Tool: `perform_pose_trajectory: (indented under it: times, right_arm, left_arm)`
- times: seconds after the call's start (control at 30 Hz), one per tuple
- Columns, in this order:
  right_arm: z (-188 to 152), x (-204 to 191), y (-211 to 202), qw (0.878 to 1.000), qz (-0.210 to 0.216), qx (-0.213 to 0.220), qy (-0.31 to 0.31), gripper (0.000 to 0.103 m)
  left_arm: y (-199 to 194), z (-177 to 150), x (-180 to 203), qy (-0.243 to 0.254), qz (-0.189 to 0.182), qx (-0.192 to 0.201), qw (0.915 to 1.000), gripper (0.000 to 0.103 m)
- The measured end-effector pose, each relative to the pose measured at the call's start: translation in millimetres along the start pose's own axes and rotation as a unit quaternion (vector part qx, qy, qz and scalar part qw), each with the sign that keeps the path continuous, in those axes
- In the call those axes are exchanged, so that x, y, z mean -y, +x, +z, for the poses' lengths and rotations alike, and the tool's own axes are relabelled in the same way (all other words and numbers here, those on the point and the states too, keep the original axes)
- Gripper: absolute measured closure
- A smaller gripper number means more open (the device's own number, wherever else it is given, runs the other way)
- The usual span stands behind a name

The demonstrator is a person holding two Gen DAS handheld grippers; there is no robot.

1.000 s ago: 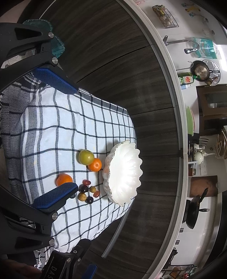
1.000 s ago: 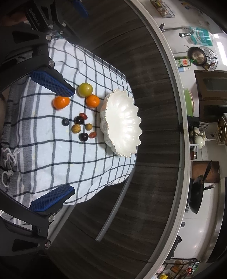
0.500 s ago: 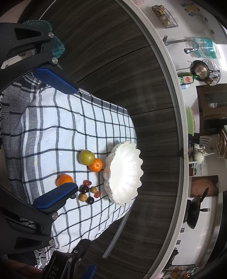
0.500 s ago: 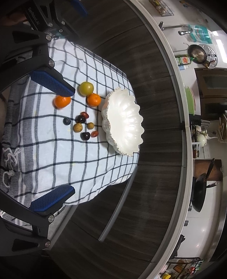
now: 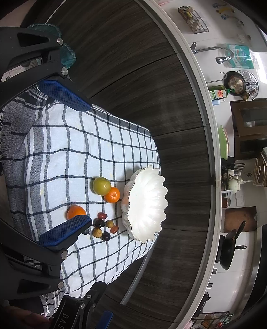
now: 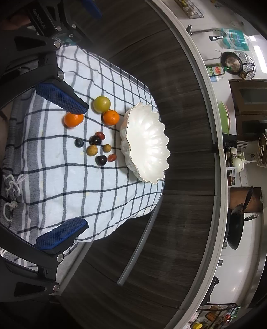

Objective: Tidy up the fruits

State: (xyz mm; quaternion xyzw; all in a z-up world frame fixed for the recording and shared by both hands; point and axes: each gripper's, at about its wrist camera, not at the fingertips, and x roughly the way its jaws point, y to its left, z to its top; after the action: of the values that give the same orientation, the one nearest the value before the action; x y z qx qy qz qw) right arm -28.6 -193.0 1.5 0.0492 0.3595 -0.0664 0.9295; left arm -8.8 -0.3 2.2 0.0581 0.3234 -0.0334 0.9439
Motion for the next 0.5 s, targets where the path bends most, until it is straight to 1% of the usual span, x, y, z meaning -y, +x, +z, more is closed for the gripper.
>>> perform_pose_trajectory:
  times: [0.5]
  right_arm:
    - [0.7,-2.7,-7.5,1.0,0.002,0.011,0.0,0.001]
  left_arm:
    - [-8.6,3.1,-1.1,0.002,0.003,0.011,0.9999,0.0]
